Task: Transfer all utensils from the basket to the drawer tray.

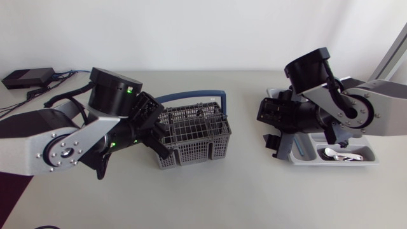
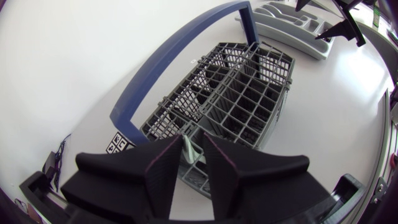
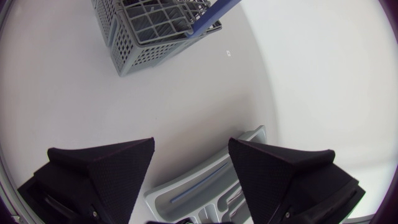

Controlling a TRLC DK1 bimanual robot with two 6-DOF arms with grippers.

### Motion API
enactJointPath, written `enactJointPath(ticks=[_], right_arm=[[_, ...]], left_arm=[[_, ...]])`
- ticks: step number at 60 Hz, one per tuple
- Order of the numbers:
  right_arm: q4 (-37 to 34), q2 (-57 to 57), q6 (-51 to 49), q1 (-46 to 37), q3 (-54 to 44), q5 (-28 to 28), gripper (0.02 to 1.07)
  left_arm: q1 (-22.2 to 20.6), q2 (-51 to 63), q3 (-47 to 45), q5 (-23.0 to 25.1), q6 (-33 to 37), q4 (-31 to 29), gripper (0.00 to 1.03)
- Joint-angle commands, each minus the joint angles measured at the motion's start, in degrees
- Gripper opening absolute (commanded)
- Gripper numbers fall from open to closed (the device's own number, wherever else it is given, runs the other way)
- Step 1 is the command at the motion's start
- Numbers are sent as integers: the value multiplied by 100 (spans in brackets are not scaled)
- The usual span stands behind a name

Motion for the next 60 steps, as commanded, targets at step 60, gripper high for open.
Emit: enactJointPath(ticks=[60], right_arm=[[55,-29,944,528,98,-290,88]], left_arm=[[-79,-983,201,-83,27,-109,7]])
